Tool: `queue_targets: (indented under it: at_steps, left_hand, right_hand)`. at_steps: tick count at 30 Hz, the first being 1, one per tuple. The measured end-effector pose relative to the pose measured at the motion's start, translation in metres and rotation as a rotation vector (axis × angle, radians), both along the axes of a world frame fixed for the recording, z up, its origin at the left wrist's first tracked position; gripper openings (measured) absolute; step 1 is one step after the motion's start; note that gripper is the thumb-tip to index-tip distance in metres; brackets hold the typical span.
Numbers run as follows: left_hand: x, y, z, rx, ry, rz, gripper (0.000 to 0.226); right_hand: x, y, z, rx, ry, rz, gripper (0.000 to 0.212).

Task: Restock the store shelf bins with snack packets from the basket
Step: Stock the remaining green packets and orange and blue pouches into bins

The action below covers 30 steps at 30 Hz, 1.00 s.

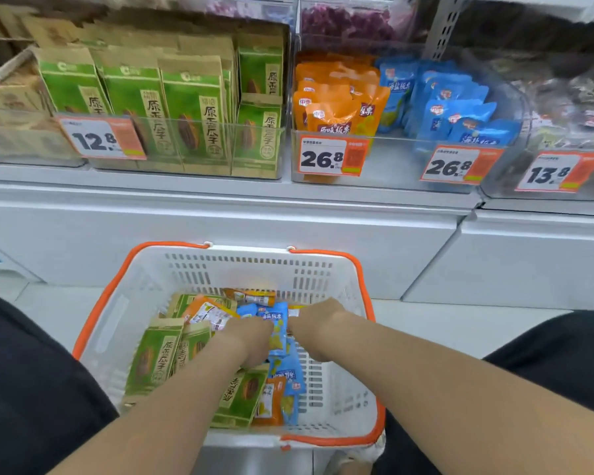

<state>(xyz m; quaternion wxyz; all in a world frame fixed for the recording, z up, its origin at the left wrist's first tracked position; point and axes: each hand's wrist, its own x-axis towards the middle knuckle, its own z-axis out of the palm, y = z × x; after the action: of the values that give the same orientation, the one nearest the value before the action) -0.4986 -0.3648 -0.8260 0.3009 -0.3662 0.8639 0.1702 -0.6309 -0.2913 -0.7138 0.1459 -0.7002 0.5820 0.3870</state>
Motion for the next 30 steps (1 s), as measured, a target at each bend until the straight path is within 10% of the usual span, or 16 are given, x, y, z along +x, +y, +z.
queue_targets:
  at_steps: [7,17,30]
  left_hand:
    - [-0.011,-0.013,-0.036,-0.080,-0.031,-0.038,0.078]
    - [-0.030,-0.003,-0.070,-0.164,-0.029,0.003,0.080]
    - [-0.036,-0.006,-0.073,-0.153,-0.053,-0.081,0.108]
  right_hand:
    - [-0.020,-0.018,-0.004,0.085,0.000,-0.107,0.048]
    - [-0.022,-0.037,-0.019,0.102,-0.036,-0.091,0.010]
    - [-0.025,-0.038,-0.022,0.090,-0.049,-0.110,0.012]
